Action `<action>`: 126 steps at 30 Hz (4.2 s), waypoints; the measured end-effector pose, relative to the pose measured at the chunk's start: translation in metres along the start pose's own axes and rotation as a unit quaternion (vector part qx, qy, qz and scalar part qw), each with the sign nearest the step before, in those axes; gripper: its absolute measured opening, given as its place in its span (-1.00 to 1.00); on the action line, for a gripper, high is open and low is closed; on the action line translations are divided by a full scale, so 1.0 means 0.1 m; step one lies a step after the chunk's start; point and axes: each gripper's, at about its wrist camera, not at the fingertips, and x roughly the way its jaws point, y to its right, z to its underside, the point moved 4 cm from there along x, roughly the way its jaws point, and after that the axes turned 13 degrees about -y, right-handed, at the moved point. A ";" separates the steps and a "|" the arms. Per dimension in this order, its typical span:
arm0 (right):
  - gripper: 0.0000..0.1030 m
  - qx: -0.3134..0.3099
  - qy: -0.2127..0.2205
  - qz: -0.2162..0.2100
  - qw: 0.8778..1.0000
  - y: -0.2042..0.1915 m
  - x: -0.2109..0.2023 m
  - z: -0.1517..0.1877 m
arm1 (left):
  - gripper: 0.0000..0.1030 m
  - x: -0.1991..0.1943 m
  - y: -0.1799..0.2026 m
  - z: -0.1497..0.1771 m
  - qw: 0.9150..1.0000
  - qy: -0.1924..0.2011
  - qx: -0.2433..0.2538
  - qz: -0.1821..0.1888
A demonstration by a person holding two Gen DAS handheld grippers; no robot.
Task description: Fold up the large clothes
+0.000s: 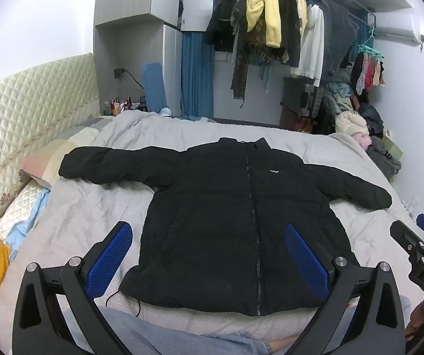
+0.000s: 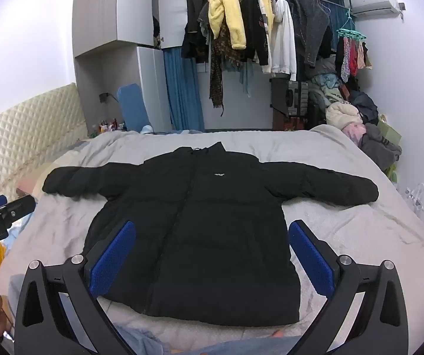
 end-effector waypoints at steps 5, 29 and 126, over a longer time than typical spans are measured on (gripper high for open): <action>1.00 0.004 0.001 0.000 1.000 -0.01 -0.04 -0.01 | 0.99 -0.01 0.00 0.02 1.000 0.001 0.000 0.001; 1.00 0.010 -0.004 0.005 1.000 0.05 -0.03 0.01 | 0.99 0.10 0.04 0.08 1.000 -0.010 0.014 0.003; 1.00 0.157 0.069 0.157 0.973 3.57 1.88 -0.61 | 0.99 1.92 -0.14 -0.40 0.996 0.026 -0.009 0.090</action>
